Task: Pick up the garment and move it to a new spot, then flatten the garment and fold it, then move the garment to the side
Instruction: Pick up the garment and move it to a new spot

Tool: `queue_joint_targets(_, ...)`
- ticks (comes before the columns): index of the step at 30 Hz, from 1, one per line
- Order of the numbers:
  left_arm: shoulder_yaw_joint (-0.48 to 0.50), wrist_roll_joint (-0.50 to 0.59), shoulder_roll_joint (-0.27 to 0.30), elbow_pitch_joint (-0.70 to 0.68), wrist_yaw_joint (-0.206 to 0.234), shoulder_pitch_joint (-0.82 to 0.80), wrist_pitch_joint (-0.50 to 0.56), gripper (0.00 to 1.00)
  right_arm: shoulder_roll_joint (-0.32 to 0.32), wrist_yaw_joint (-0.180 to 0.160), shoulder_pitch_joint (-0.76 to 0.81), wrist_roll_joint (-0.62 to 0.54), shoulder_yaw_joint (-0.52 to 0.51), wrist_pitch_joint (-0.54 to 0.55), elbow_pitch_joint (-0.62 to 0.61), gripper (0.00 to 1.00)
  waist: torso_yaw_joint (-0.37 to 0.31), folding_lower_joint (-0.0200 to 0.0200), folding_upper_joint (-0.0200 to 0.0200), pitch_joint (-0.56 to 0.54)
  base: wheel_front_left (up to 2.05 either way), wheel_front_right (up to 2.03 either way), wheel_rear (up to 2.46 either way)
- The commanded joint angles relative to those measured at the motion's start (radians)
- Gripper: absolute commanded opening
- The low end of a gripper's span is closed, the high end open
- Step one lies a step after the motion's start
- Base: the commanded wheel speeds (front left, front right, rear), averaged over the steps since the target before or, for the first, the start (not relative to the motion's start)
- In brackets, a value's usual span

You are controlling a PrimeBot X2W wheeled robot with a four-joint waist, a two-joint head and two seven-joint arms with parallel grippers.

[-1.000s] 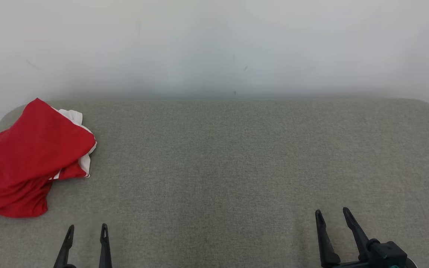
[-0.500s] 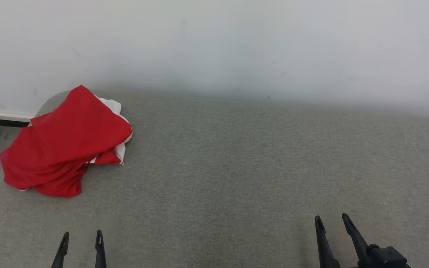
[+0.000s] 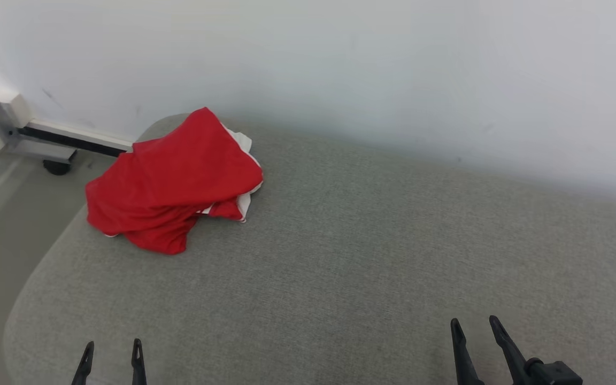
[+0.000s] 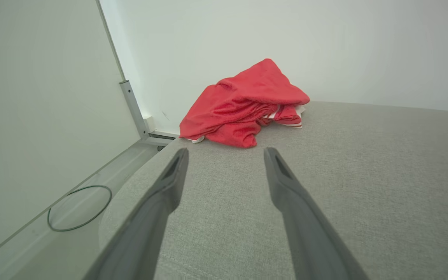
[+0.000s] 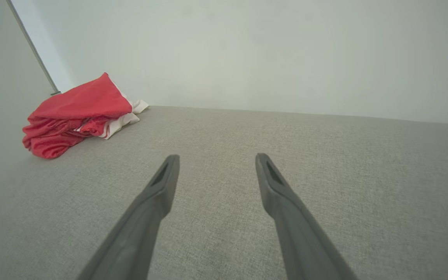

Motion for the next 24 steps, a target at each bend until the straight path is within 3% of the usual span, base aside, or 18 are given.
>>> queue_joint_targets(1, 0.004, 0.001, 0.005, 0.001, 0.001, 0.011, -0.006, 1.00, 0.002, 0.003, 0.009, 0.003, 0.003, -0.002, 0.000, 1.00, 0.067, 0.0000, 0.0000, -0.012, 0.00, 0.00, 0.00)
queue_joint_targets(9, 0.017, -0.004, 0.014, 0.002, 0.001, 0.022, -0.006, 1.00, 0.002, 0.003, 0.007, 0.009, 0.019, -0.002, 0.002, 1.00, 0.129, 0.0000, 0.0000, -0.018, 0.00, 0.00, 0.00)
queue_joint_targets(24, 0.018, 0.001, 0.013, 0.010, -0.003, 0.001, -0.006, 1.00, 0.001, 0.003, 0.006, 0.001, 0.036, -0.002, 0.003, 1.00, 0.123, 0.0000, 0.0000, -0.014, 0.00, 0.00, 0.00)
